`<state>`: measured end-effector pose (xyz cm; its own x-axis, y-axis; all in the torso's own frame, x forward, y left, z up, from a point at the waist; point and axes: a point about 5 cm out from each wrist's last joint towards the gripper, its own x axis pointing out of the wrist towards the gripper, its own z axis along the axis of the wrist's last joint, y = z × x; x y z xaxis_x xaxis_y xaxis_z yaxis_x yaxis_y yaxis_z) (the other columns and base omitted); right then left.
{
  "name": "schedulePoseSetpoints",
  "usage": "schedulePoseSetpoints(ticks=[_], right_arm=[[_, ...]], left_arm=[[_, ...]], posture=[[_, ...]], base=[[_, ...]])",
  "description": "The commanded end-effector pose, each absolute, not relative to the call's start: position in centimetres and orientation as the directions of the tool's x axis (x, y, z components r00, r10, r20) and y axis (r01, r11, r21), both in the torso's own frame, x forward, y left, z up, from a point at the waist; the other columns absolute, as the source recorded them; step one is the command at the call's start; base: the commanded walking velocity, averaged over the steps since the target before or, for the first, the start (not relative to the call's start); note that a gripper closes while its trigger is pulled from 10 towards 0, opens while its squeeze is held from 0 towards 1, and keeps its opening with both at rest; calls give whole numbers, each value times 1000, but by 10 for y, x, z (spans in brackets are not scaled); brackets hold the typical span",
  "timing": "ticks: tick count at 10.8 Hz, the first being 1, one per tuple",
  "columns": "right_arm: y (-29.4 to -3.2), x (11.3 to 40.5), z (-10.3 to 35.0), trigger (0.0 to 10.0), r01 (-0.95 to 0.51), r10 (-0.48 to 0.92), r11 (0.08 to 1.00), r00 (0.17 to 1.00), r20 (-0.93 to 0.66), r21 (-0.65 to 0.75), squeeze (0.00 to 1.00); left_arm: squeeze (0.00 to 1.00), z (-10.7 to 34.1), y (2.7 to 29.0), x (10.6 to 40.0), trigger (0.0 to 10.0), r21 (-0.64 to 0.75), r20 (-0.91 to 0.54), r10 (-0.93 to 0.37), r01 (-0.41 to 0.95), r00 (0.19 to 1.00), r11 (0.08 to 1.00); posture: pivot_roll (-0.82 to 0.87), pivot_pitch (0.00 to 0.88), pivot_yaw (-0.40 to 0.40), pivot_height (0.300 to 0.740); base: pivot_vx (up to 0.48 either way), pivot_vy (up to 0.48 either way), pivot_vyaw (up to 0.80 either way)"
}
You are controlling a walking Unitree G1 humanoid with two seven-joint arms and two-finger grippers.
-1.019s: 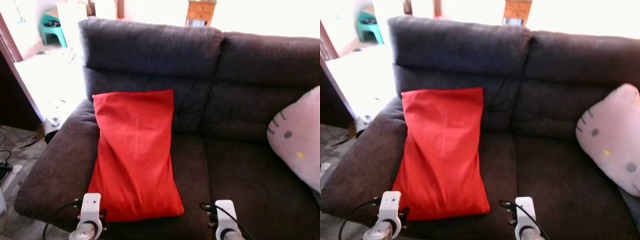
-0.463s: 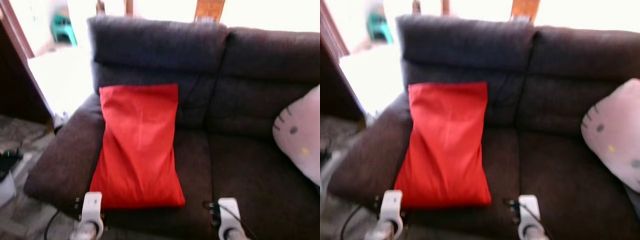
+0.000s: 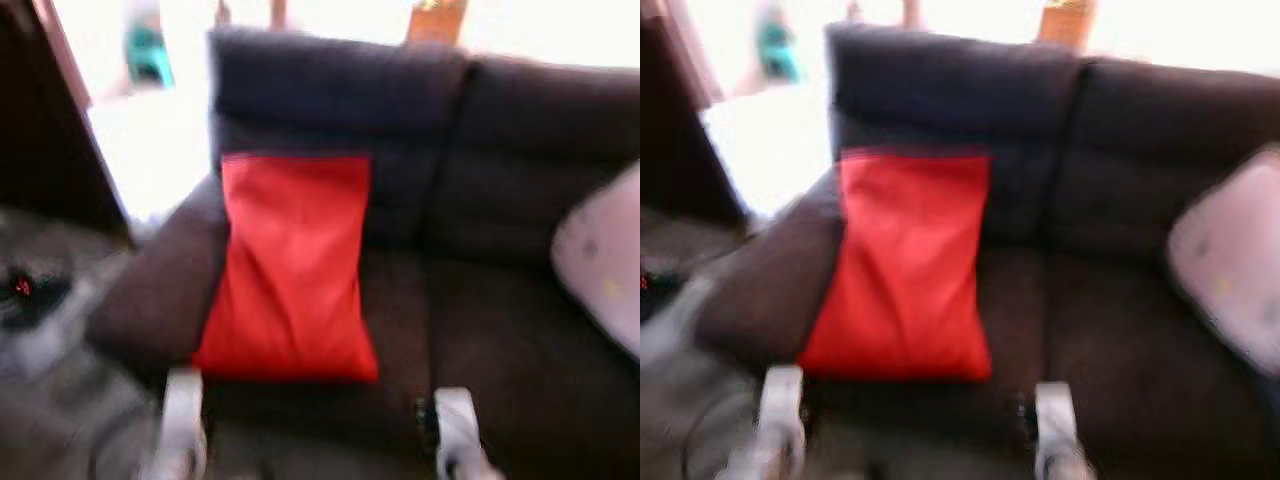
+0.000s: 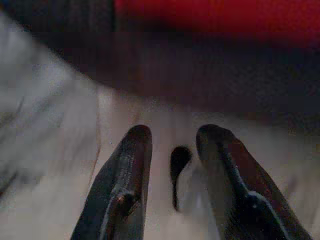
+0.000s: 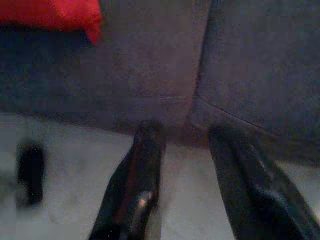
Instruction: Move the pillow to the sofa from floor
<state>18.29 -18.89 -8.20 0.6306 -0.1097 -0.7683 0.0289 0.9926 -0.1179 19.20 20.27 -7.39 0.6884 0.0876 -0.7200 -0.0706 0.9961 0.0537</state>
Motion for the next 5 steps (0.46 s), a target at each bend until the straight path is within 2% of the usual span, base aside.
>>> schedulePoseSetpoints(ticks=[1,5], right_arm=[[-188,181,-83,10000,34,-107,993,622,-776,-110,0],[-187,183,-83,10000,38,-107,994,623,-775,-107,0]], left_arm=[[0,-65,204,207,10000,66,-685,84,-53,724,996],[0,-64,203,209,10000,65,-682,81,-50,727,997]], posture=[[70,0,-75,740],[66,0,-75,740]], base=[[-304,0,0],[-256,0,0]])
